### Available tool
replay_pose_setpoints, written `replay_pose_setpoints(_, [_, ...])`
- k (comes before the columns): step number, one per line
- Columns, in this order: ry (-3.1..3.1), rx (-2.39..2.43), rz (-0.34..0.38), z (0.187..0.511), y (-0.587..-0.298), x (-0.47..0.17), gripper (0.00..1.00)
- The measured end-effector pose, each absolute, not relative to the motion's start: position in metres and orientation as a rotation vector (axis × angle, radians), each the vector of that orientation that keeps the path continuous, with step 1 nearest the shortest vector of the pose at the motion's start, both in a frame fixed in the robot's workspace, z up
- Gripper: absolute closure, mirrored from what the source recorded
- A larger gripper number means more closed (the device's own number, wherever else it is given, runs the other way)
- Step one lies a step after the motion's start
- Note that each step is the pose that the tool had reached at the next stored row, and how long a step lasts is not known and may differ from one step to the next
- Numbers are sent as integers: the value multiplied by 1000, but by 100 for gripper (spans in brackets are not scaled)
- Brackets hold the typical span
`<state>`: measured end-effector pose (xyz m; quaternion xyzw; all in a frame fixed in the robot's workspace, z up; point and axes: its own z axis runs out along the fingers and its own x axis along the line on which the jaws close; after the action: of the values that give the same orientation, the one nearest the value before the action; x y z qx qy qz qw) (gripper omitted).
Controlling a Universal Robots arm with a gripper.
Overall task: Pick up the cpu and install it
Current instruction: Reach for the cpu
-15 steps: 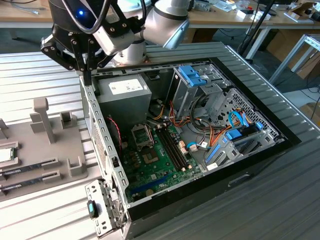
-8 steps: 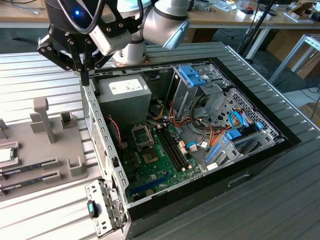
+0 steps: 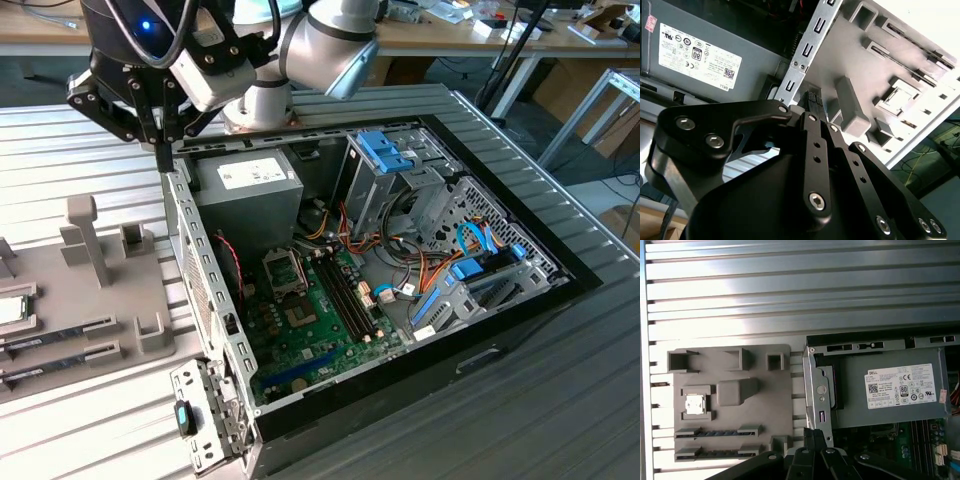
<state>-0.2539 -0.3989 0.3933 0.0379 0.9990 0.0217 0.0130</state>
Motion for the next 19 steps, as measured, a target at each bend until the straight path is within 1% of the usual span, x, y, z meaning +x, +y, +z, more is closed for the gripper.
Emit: replay_pose_setpoints(19, [3112,118,68,393,-399,-266,89])
